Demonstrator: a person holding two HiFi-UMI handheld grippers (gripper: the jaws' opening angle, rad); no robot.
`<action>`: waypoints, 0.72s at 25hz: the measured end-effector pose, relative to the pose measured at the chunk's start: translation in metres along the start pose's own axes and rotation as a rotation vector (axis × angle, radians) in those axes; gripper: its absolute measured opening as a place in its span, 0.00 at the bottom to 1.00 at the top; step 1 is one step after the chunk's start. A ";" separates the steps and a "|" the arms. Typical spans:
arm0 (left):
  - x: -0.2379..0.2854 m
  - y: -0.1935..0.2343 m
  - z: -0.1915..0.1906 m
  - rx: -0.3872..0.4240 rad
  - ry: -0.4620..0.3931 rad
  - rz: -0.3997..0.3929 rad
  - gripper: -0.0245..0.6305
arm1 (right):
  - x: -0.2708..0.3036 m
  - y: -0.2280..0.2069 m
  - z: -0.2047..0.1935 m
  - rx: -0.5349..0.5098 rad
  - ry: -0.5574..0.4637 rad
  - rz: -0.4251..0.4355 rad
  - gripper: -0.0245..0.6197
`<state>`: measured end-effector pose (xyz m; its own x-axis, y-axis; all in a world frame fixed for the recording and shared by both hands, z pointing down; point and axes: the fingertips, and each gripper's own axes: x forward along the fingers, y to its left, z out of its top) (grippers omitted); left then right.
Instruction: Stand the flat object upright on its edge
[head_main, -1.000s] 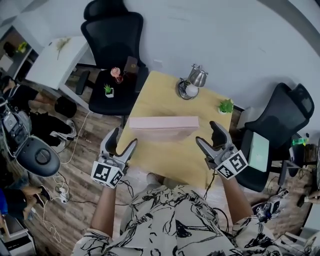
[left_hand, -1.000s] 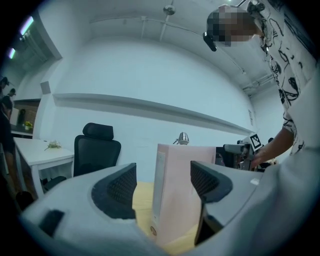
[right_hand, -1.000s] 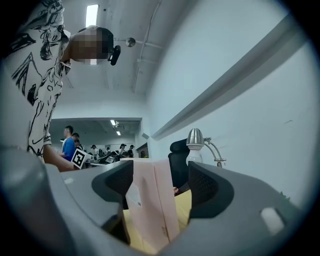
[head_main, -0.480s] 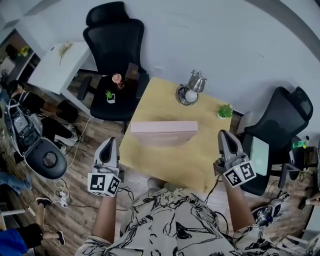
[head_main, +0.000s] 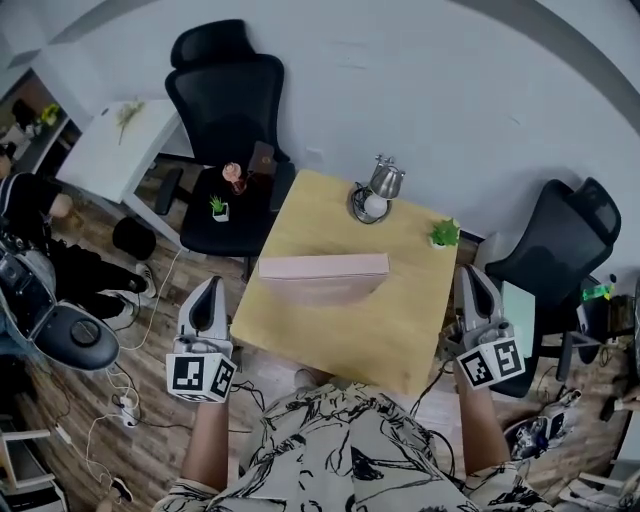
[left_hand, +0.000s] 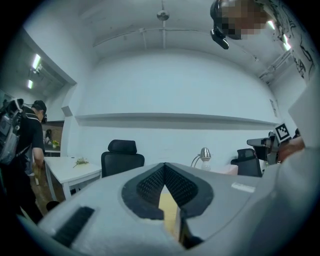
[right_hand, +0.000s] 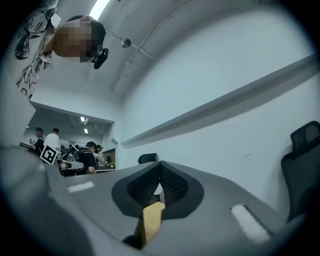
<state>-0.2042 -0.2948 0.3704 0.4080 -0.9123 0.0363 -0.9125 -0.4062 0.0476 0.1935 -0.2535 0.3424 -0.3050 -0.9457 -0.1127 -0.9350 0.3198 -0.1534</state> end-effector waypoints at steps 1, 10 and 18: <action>0.000 -0.001 0.005 0.013 -0.005 -0.003 0.04 | -0.002 -0.002 0.005 -0.005 -0.008 -0.011 0.04; -0.001 -0.004 0.032 0.097 -0.029 0.005 0.04 | -0.026 -0.011 0.035 -0.077 -0.038 -0.089 0.04; -0.007 -0.002 0.039 0.069 -0.044 0.033 0.04 | -0.045 -0.014 0.049 -0.174 -0.033 -0.139 0.04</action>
<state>-0.2062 -0.2895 0.3308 0.3776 -0.9260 -0.0075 -0.9258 -0.3773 -0.0217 0.2288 -0.2123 0.3015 -0.1677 -0.9766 -0.1348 -0.9856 0.1690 0.0016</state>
